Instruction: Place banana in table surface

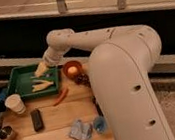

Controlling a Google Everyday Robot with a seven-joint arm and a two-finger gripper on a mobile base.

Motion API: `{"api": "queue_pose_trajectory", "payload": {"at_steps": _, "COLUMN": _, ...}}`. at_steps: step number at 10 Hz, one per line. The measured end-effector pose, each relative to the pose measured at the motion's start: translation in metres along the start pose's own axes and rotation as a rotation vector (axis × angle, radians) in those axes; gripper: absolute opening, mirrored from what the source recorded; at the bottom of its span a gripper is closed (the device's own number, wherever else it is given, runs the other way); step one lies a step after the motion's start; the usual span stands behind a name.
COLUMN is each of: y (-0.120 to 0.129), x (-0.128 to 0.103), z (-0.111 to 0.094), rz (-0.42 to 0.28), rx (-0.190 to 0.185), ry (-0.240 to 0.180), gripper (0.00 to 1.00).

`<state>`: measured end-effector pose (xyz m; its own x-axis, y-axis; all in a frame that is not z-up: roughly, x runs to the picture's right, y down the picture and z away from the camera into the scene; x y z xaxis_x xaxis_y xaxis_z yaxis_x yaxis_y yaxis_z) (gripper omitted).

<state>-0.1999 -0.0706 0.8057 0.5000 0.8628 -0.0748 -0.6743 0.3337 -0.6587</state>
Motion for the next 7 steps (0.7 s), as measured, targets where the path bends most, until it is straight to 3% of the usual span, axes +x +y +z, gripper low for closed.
{"api": "queue_pose_trajectory", "payload": {"at_steps": 1, "y": -0.003, "x": 0.007, "z": 0.002, "rz": 0.000, "rx": 0.005, "ry": 0.016, "gripper": 0.80}}
{"api": "queue_pose_trajectory", "payload": {"at_steps": 4, "y": 0.004, "x": 0.018, "z": 0.038, "rz": -0.041, "rx": -0.030, "ry": 0.067, "gripper": 0.80}}
{"api": "queue_pose_trajectory", "payload": {"at_steps": 7, "y": 0.003, "x": 0.010, "z": 0.058, "rz": -0.066, "rx": -0.039, "ry": 0.093, "gripper": 0.80}}
